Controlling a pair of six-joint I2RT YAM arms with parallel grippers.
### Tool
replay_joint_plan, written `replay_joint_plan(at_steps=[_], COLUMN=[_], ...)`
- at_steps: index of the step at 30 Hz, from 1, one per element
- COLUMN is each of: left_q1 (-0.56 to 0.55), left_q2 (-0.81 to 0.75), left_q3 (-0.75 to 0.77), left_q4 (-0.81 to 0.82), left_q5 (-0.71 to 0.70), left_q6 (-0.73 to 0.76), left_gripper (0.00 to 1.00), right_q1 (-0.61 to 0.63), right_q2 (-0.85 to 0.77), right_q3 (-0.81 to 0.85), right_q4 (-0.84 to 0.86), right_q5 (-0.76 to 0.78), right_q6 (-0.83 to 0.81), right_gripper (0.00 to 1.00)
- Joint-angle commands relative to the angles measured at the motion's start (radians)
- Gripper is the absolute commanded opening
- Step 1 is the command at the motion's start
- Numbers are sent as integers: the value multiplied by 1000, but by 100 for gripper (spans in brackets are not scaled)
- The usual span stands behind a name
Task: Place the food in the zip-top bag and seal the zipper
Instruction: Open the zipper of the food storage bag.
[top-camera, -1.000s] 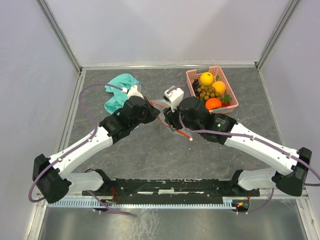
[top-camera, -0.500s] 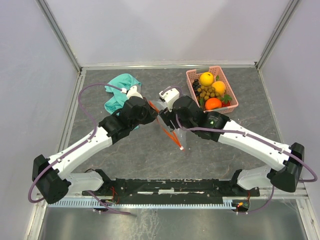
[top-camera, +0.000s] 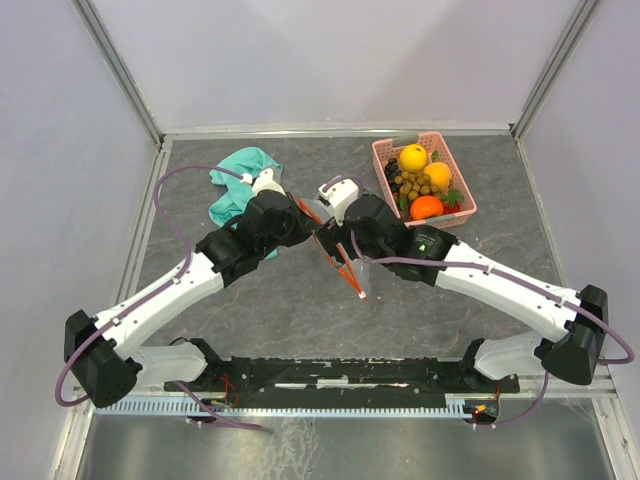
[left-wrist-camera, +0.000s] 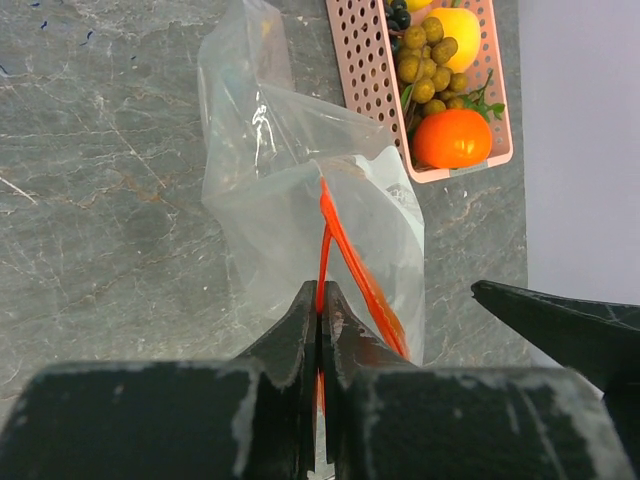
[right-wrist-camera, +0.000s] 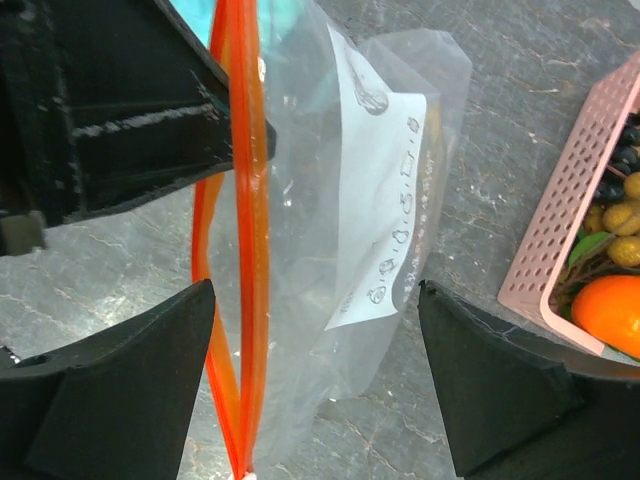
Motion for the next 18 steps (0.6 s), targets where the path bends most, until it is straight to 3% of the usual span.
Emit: replay_joint_plan(at_steps=[1,7,13,16,18], left_q1=[2,1,1,1,1], left_q2=[-27,-24,-17,-14,-9], left_q3=[54,56,60,67,75], left_q4=[18,5,-12,-18,-24], left_q5=[-8,-4,-3,-3,-3], left_q6=[26,28,27,32,36], left_gripper=[3,3,3,3,3], right_q1=[4,4,5,5,5], right_q2=[0,-2,-15,-7,1], right_q3=[-23,-58,-86,-89,-90], right_q4=[33,44,103,118,126], right_q5=[144,292,334,318,309], right_q6=[16,5,-31,-52,-55], right_gripper=[90,81,72,60,45])
